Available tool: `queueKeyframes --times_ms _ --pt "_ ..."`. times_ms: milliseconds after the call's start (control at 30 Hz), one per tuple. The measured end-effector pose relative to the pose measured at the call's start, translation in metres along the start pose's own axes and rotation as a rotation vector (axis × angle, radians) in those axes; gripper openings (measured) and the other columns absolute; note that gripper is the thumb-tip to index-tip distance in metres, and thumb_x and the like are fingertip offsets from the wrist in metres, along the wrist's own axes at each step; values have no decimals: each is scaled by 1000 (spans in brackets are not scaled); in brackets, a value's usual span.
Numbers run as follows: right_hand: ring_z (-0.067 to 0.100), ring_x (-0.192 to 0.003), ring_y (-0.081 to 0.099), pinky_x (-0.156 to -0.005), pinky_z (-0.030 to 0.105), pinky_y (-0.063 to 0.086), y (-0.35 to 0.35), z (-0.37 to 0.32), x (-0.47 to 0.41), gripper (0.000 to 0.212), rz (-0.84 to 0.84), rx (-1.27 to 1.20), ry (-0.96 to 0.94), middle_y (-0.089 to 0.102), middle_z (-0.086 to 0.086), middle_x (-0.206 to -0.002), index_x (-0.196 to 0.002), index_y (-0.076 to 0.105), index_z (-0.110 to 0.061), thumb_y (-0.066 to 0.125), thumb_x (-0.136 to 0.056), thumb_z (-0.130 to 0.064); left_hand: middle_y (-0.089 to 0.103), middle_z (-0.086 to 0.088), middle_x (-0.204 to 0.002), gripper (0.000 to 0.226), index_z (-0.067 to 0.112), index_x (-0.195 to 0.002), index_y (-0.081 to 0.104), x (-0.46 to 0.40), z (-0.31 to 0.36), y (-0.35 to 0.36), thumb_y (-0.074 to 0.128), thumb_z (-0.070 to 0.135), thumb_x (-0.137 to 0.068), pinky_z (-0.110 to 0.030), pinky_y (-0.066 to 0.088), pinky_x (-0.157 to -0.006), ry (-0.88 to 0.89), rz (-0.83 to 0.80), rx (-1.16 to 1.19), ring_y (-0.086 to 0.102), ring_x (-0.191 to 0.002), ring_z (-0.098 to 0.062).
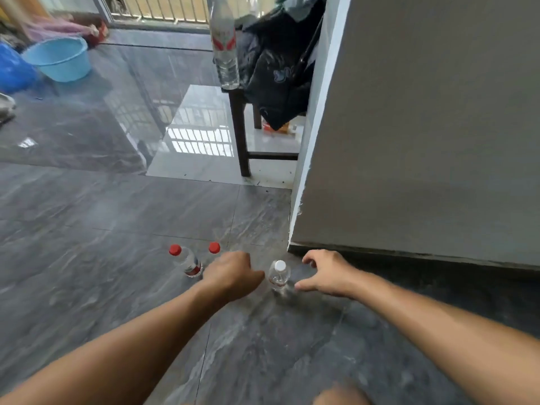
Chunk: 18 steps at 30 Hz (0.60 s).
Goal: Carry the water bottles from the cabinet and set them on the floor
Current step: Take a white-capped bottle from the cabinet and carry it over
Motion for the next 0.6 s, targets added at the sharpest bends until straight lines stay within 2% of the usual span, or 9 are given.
queueKeyframes --times_ms 100,267,367,467,600 --pt "22 -106 59 -92 34 49 -49 -37 53 60 -21 106 1 62 4 -118 -120 61 -17 75 -72 -51 50 3 -73 22 24 -73 49 46 31 -63 51 46 -75 -30 34 -56 58 65 -140 49 -67 -19" --pt "26 -97 62 -76 29 50 -135 -95 148 38 -1 231 14 67 7 -108 -103 66 -15 67 -79 -44 42 10 -63 24 25 -69 44 125 85 -161 52 45 -80 -26 23 -48 113 72 -229 37 -54 -8" --pt "26 -95 62 -69 27 42 -190 -128 204 35 29 257 7 66 7 -106 -98 65 -17 66 -80 -47 45 9 -66 19 26 -78 52 169 122 -222 52 45 -82 -25 26 -48 151 79 -240 39 -56 -7" --pt "26 -93 62 -68 28 41 -240 -155 255 34 52 281 7 65 5 -106 -97 64 -20 64 -80 -50 48 7 -66 22 24 -74 50 213 160 -279 52 44 -83 -25 27 -47 181 108 -270 42 -56 -9" --pt "28 -101 62 -74 31 44 -298 -182 313 41 79 324 8 64 5 -113 -105 63 -19 65 -80 -51 57 1 -81 24 22 -81 53 261 205 -332 53 46 -83 -28 43 -61 234 105 -269 57 -74 -18"
Point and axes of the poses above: each hand's wrist, its own x-axis away from the middle knuckle, its own y-axis out of the palm, z = x × y, the point moved 7 cm from there along -x, towards the middle knuckle
